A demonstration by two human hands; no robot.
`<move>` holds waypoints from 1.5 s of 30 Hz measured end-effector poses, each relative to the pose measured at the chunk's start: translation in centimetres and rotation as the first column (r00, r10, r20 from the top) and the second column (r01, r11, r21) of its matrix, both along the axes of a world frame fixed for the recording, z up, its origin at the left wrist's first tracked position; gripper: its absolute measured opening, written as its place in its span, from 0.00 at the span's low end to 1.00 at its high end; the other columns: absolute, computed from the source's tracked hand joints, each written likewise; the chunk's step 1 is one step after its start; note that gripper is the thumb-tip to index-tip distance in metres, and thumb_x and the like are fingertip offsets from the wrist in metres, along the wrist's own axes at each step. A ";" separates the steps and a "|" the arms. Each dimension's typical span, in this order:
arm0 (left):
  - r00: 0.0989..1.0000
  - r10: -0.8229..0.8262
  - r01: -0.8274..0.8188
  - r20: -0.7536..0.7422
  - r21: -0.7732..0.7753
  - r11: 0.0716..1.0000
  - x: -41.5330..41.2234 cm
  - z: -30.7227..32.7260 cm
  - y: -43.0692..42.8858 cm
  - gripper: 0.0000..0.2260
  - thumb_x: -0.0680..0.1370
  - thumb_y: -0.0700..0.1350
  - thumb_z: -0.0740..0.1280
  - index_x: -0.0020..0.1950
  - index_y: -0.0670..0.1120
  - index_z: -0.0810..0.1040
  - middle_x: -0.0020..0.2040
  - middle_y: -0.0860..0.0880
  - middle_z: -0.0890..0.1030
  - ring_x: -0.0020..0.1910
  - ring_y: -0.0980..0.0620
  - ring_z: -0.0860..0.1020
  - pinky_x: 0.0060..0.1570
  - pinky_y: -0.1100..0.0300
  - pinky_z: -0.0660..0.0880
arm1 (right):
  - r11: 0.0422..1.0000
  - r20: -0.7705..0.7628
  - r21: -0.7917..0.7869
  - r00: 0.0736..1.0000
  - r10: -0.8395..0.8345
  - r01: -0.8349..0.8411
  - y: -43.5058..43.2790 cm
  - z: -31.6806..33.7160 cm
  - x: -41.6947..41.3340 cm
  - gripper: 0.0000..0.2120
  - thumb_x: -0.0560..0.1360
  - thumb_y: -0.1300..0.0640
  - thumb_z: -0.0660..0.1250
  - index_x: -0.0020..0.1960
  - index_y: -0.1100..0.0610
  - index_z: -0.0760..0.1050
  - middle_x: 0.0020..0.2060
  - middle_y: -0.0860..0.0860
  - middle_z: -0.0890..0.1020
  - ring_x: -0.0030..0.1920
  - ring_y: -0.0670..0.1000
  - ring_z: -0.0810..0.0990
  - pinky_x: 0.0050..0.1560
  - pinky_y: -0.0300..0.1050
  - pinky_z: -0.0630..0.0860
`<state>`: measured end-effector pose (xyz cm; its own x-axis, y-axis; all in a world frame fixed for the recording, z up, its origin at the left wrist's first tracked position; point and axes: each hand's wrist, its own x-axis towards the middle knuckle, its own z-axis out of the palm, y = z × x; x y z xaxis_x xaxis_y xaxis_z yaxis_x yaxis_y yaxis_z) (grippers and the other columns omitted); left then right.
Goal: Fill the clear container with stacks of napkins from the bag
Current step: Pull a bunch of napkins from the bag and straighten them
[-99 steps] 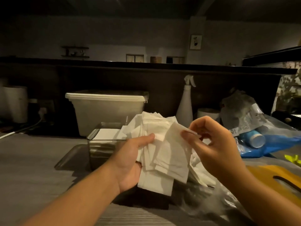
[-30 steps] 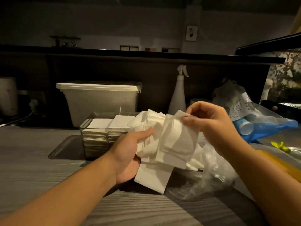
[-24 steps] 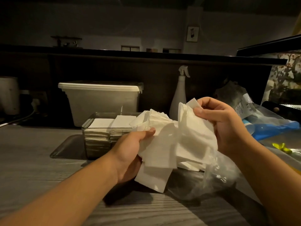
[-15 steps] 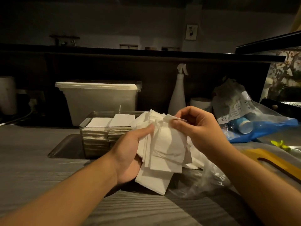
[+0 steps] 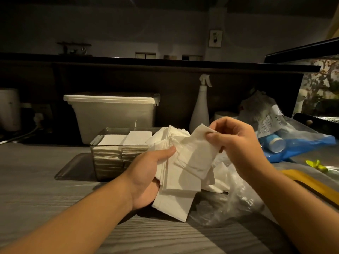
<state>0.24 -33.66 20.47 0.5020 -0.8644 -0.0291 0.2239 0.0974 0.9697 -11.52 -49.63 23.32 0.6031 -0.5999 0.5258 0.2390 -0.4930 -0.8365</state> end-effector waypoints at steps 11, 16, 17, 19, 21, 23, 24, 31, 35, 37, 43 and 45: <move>1.000 -0.007 0.008 -0.018 0.017 1.000 -0.6 0.4 0.2 0.16 0.76 0.52 0.64 0.60 0.48 0.82 0.53 0.43 0.85 0.53 0.43 0.84 0.56 0.47 0.77 | 0.956 -0.108 -0.294 0.994 -0.026 -0.007 2.1 -1.1 0.4 0.07 0.72 0.59 0.76 0.44 0.48 0.81 0.41 0.41 0.84 0.45 0.42 0.82 0.44 0.34 0.79; 0.999 -0.046 0.046 0.024 0.000 0.999 -0.8 0.3 0.3 0.14 0.72 0.46 0.69 0.55 0.47 0.84 0.53 0.42 0.85 0.53 0.44 0.84 0.56 0.45 0.77 | 0.935 -0.092 -0.350 0.990 -0.103 0.065 2.3 -1.5 0.5 0.07 0.72 0.54 0.76 0.44 0.44 0.79 0.41 0.40 0.82 0.45 0.38 0.79 0.43 0.30 0.77; 0.998 -0.045 0.045 0.044 0.008 0.999 -0.8 0.2 0.3 0.13 0.70 0.43 0.70 0.54 0.46 0.85 0.51 0.42 0.86 0.51 0.45 0.85 0.54 0.46 0.78 | 0.933 -0.086 -0.354 0.991 -0.106 0.069 2.4 -1.5 0.5 0.08 0.72 0.54 0.76 0.44 0.44 0.78 0.41 0.40 0.82 0.45 0.38 0.79 0.43 0.30 0.77; 0.998 -0.019 0.017 0.064 0.018 1.000 -0.7 0.0 0.3 0.15 0.68 0.37 0.71 0.55 0.45 0.82 0.48 0.43 0.86 0.45 0.48 0.86 0.45 0.50 0.80 | 0.928 -0.080 -0.363 0.990 -0.113 0.077 2.5 -1.5 0.6 0.09 0.72 0.53 0.76 0.44 0.43 0.77 0.41 0.40 0.82 0.46 0.39 0.79 0.43 0.30 0.76; 0.998 0.002 -0.004 0.070 0.024 1.000 -0.8 -0.1 0.2 0.17 0.69 0.35 0.71 0.56 0.45 0.80 0.45 0.44 0.87 0.41 0.49 0.86 0.40 0.52 0.81 | 0.921 -0.078 -0.381 0.989 -0.127 0.088 2.7 -1.6 0.6 0.09 0.72 0.53 0.75 0.45 0.42 0.76 0.41 0.39 0.81 0.46 0.38 0.79 0.42 0.29 0.76; 0.997 0.018 -0.020 0.069 0.026 0.999 -0.8 -0.2 0.1 0.18 0.69 0.35 0.71 0.58 0.45 0.79 0.45 0.45 0.87 0.41 0.49 0.86 0.38 0.53 0.81 | 0.915 -0.071 -0.393 0.989 -0.133 0.095 2.8 -1.7 0.7 0.10 0.72 0.53 0.75 0.45 0.42 0.75 0.42 0.39 0.81 0.46 0.37 0.78 0.42 0.27 0.75; 0.997 0.024 -0.026 0.072 0.026 0.999 -0.8 -0.2 0.1 0.18 0.70 0.34 0.71 0.59 0.45 0.79 0.45 0.45 0.87 0.41 0.50 0.86 0.37 0.54 0.81 | 0.915 -0.070 -0.393 0.989 -0.134 0.096 2.7 -1.7 0.7 0.10 0.72 0.53 0.75 0.47 0.43 0.75 0.43 0.38 0.80 0.47 0.37 0.77 0.42 0.27 0.75; 0.989 0.073 -0.078 0.129 0.035 0.996 -0.6 -0.4 0.0 0.14 0.74 0.36 0.71 0.56 0.49 0.79 0.45 0.46 0.86 0.45 0.48 0.85 0.43 0.51 0.79 | 0.858 -0.134 -0.508 0.976 -0.171 0.080 2.6 -1.9 0.8 0.12 0.73 0.48 0.72 0.53 0.43 0.74 0.49 0.36 0.75 0.51 0.39 0.74 0.47 0.33 0.73; 0.985 0.103 -0.106 0.141 0.014 0.994 -0.4 -0.3 0.0 0.14 0.75 0.35 0.70 0.57 0.47 0.79 0.45 0.46 0.86 0.42 0.49 0.85 0.40 0.54 0.79 | 0.828 -0.111 -0.553 0.976 -0.187 0.096 2.7 -1.8 0.7 0.14 0.73 0.52 0.74 0.48 0.39 0.70 0.47 0.37 0.74 0.51 0.41 0.73 0.47 0.32 0.69; 0.983 0.108 -0.110 0.147 0.003 0.994 -0.3 -0.3 -0.1 0.13 0.75 0.33 0.69 0.55 0.47 0.80 0.43 0.46 0.86 0.39 0.51 0.85 0.36 0.57 0.79 | 0.824 -0.115 -0.560 0.977 -0.181 0.087 2.7 -1.8 0.6 0.15 0.73 0.55 0.74 0.45 0.39 0.71 0.46 0.37 0.74 0.51 0.40 0.72 0.46 0.31 0.68; 0.981 0.115 -0.117 0.158 0.002 0.993 -0.2 -0.3 -0.1 0.14 0.75 0.34 0.69 0.58 0.48 0.80 0.47 0.44 0.86 0.46 0.47 0.84 0.43 0.53 0.79 | 0.837 -0.118 -0.547 0.987 -0.110 0.028 2.8 -1.7 0.3 0.16 0.70 0.63 0.75 0.43 0.44 0.73 0.43 0.38 0.77 0.49 0.38 0.74 0.48 0.25 0.69; 0.983 0.116 -0.119 0.143 0.007 0.993 -0.1 -0.3 -0.1 0.14 0.75 0.34 0.69 0.58 0.47 0.80 0.48 0.43 0.86 0.49 0.45 0.84 0.46 0.50 0.79 | 0.863 -0.124 -0.505 0.990 -0.065 -0.007 2.9 -1.7 0.3 0.15 0.71 0.62 0.74 0.46 0.44 0.74 0.42 0.39 0.79 0.49 0.39 0.76 0.49 0.29 0.73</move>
